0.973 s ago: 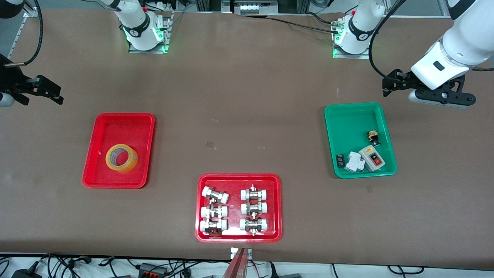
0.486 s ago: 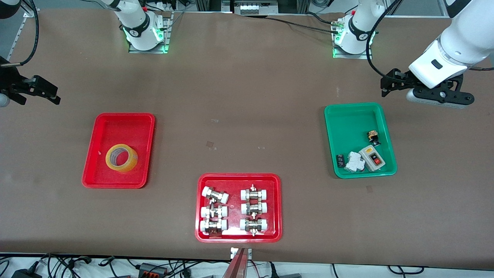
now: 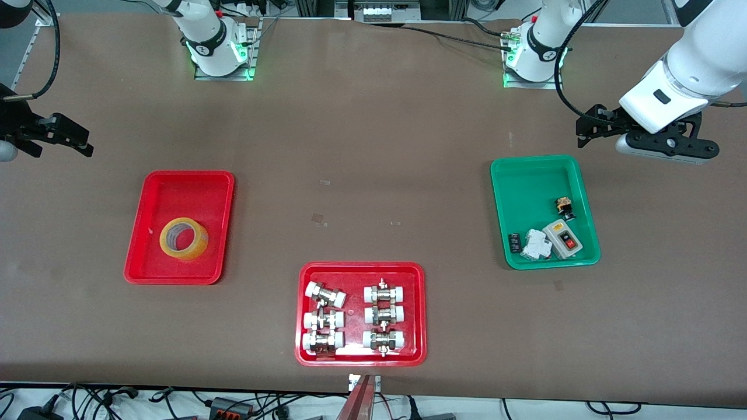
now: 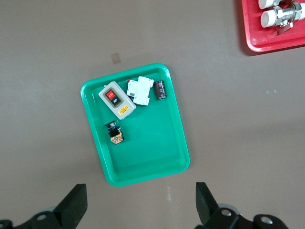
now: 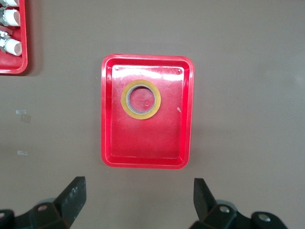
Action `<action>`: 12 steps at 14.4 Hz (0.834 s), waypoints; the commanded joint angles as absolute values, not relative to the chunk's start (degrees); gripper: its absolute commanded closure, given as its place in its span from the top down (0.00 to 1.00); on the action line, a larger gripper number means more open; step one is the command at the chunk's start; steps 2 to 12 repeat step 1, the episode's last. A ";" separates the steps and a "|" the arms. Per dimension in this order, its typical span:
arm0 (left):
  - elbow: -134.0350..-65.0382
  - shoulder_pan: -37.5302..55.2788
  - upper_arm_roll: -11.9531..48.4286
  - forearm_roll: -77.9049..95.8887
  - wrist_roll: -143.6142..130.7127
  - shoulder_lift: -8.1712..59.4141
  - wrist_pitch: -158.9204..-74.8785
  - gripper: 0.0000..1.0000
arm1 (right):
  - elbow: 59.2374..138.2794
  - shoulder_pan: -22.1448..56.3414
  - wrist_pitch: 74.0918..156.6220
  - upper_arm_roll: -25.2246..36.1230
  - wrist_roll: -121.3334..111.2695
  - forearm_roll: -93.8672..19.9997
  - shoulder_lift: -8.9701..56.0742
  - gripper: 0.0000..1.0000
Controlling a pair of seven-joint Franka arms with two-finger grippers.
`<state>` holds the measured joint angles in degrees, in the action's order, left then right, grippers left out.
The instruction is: Left arm passes tape to right arm into tray
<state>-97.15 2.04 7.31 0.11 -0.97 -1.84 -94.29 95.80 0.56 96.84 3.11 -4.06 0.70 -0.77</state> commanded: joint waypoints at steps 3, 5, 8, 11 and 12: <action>-96.94 1.67 7.47 0.44 -1.32 -2.55 -94.04 1.00 | 96.68 -0.26 96.06 2.29 -3.16 -0.09 -1.93 1.00; -96.94 1.67 7.47 0.44 -1.32 -2.55 -94.04 1.00 | 96.68 -0.26 96.06 2.29 -3.16 -0.09 -1.93 1.00; -96.94 1.67 7.47 0.44 -1.32 -2.55 -94.04 1.00 | 96.68 -0.26 96.06 2.29 -3.16 -0.09 -1.93 1.00; -96.94 1.67 7.47 0.44 -1.32 -2.55 -94.04 1.00 | 96.68 -0.26 96.06 2.29 -3.16 -0.09 -1.93 1.00; -96.94 1.67 7.47 0.44 -1.32 -2.55 -94.04 1.00 | 96.68 -0.26 96.06 2.29 -3.16 -0.09 -1.93 1.00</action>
